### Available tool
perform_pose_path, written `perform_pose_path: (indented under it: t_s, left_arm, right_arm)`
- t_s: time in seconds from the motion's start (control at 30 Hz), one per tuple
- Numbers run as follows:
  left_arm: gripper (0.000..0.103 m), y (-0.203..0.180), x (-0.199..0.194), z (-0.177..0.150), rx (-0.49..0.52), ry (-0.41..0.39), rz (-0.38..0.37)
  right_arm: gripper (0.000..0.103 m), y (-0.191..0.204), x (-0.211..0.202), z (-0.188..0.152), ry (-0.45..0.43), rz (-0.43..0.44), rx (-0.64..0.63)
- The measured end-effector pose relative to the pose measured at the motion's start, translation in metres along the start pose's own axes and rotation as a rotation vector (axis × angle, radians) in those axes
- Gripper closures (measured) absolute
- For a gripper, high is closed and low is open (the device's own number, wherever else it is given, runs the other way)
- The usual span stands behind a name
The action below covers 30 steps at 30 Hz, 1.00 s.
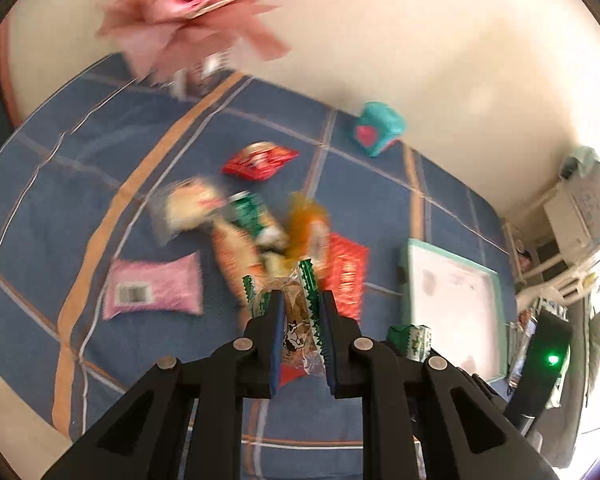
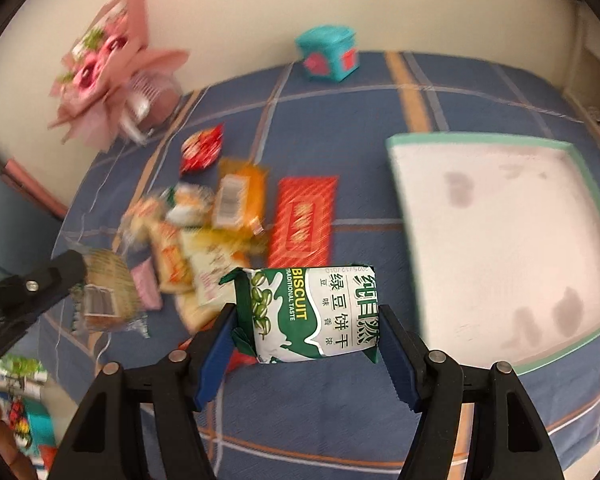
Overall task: Organize snacks
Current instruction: 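Carry both packs over the white tray and release them inside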
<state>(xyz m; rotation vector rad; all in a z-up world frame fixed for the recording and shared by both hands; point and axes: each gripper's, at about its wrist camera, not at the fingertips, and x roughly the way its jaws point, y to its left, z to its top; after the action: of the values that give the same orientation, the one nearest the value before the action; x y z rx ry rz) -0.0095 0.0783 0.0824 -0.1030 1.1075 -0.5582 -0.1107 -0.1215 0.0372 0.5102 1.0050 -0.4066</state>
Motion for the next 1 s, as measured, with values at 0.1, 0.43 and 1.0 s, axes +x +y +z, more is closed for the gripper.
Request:
perform_pose_path:
  t_s: [0.1, 0.43, 1.0]
  left_arm:
    - [0.086, -0.030, 0.007, 0.009, 0.054, 0.002, -0.023]
    - [0.086, -0.129, 0.053, 0.016, 0.209, 0.032, -0.110]
    - [0.085, -0.205, 0.169, 0.016, 0.312, 0.113, -0.201]
  right_arm:
    - [0.032, -0.025, -0.002, 0.007, -0.017, -0.045, 0.065]
    - [0.032, -0.107, 0.000, 0.027, -0.038, -0.173, 0.233]
    - [0.032, -0.193, 0.032, 0.065, -0.055, -0.323, 0.328]
